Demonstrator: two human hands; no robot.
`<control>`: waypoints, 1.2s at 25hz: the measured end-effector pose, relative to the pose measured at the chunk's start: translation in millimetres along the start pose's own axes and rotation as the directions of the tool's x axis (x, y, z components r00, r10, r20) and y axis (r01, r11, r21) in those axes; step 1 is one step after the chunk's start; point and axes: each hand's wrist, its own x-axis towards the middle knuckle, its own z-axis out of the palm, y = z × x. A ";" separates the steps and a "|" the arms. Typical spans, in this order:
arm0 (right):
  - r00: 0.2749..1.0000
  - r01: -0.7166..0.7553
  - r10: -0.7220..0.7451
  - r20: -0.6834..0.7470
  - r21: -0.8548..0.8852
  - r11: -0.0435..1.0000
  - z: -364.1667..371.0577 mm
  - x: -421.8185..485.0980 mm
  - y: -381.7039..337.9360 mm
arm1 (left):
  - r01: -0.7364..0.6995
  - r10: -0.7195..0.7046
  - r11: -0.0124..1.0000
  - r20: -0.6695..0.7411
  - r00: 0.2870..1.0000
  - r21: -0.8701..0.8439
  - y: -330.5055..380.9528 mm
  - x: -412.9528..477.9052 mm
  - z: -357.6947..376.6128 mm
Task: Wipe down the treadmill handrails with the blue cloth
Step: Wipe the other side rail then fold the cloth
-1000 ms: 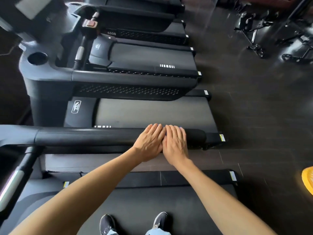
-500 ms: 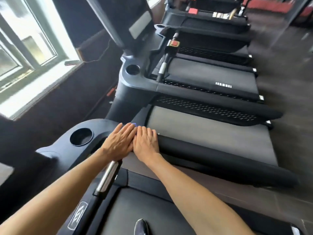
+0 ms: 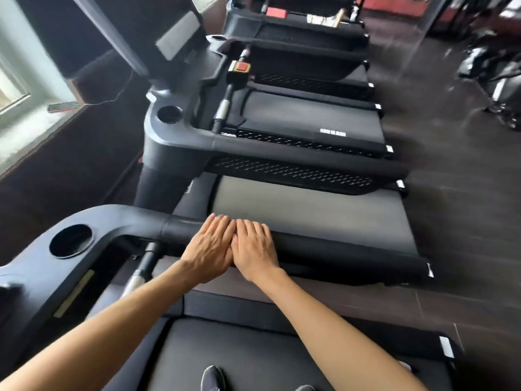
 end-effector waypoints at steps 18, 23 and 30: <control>0.928 -0.362 0.339 -0.152 -0.162 0.918 -89.2 -166.2 297.7 | -0.263 0.266 0.963 0.046 0.963 -0.055 313.6 161.6 47.9; 0.946 -0.320 0.304 -0.110 -0.176 0.931 -69.5 -136.5 235.3 | -0.248 0.247 0.966 -0.029 0.969 -0.078 246.2 127.8 47.1; 0.990 -0.125 0.118 -0.073 -0.094 0.988 -20.3 -45.9 71.0 | -0.105 0.104 0.994 -0.069 0.992 -0.018 69.0 35.9 28.2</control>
